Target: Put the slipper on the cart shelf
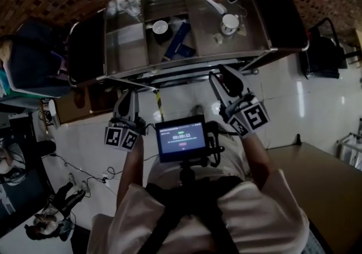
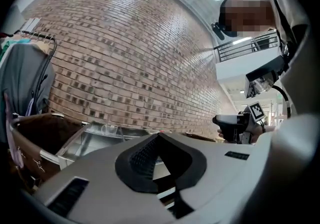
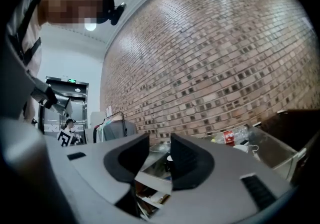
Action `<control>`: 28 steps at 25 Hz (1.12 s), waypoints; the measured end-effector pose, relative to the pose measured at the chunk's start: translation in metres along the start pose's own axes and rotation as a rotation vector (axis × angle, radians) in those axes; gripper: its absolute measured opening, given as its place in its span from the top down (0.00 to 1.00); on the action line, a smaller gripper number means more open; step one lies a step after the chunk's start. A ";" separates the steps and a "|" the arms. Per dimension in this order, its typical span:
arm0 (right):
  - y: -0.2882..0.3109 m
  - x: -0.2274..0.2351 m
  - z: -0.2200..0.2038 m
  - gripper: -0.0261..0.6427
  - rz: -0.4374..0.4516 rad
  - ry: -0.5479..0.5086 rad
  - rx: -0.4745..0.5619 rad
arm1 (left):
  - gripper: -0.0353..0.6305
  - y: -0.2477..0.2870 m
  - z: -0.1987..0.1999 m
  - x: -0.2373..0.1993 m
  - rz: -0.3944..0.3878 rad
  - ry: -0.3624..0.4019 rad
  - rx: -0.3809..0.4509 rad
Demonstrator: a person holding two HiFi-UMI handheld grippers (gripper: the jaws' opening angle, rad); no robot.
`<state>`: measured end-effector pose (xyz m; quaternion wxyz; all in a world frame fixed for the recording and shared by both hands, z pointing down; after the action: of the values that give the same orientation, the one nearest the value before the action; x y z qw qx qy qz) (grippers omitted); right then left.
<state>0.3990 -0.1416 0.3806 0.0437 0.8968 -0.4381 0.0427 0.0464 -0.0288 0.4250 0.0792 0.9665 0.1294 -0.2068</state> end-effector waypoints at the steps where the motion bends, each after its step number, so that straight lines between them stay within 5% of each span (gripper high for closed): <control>1: -0.003 -0.003 -0.005 0.75 -0.017 -0.017 -0.009 | 0.95 -0.004 -0.002 -0.002 0.001 0.006 -0.012; 12: 0.013 -0.069 -0.047 0.75 -0.107 -0.019 -0.119 | 0.95 -0.076 -0.033 -0.048 0.008 -0.136 -0.138; 22: 0.069 -0.184 -0.049 0.75 -0.063 0.059 -0.152 | 0.95 -0.137 -0.030 -0.117 -0.095 -0.245 -0.169; 28: 0.077 -0.215 -0.055 0.75 -0.084 0.080 -0.165 | 0.95 -0.152 -0.036 -0.144 -0.108 -0.305 -0.201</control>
<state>0.2040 -0.0143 0.4142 0.1367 0.9054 -0.4000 0.0404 -0.1098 0.0919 0.5026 0.1829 0.9028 0.1878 -0.3410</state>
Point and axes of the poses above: the fingertips, and each gripper's own axes: y forward along the fingers, x to its right, z out of its top, the point moved 10 cm from there along -y, backward along the fingers, and after that the axes turned 9 degrees about -y, right-handed, at the moved point
